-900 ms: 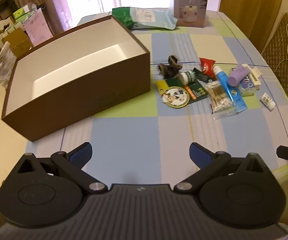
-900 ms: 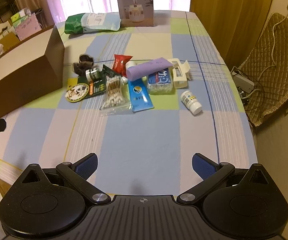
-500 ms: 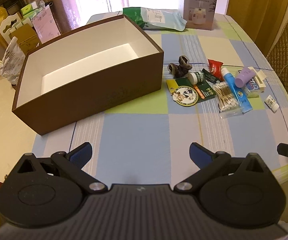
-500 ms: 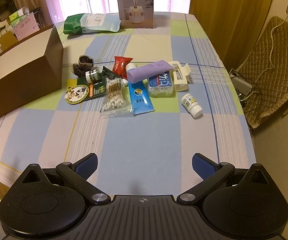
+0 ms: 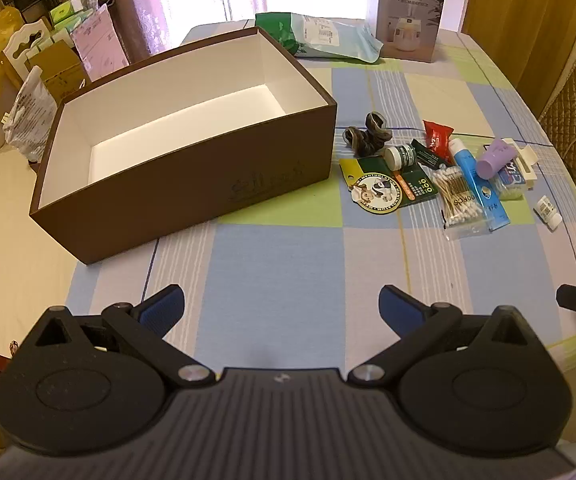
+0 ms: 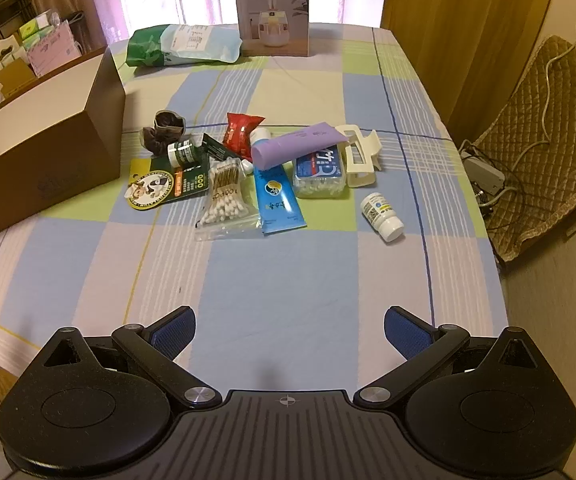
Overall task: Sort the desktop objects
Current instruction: 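Move both tools toward the cluster of toiletries on the table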
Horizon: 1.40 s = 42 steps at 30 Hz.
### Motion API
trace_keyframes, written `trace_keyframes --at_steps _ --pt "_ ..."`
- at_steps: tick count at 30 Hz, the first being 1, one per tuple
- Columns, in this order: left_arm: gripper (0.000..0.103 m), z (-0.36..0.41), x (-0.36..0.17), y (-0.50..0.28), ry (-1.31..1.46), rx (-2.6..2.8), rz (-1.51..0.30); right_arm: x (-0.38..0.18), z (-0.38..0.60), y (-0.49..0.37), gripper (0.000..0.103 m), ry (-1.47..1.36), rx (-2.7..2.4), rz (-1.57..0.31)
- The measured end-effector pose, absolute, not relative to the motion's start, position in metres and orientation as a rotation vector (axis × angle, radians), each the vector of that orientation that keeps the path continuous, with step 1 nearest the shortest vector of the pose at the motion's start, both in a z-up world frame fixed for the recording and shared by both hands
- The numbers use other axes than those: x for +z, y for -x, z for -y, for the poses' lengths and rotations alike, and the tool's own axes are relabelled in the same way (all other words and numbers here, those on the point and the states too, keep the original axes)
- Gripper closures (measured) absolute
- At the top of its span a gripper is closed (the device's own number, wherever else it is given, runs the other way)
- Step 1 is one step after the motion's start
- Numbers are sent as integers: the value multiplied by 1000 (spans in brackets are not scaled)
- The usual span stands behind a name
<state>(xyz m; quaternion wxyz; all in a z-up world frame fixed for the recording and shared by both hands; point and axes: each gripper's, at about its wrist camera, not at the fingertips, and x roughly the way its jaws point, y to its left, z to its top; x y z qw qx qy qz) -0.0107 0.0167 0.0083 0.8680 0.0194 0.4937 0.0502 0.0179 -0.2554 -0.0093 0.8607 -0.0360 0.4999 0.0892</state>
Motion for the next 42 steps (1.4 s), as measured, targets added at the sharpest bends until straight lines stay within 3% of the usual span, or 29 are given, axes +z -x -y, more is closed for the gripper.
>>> trace_keyframes --at_steps 42 --pt "1 7 5 -10 -10 160 -1049 -12 279 -55 0 87 256 -1047"
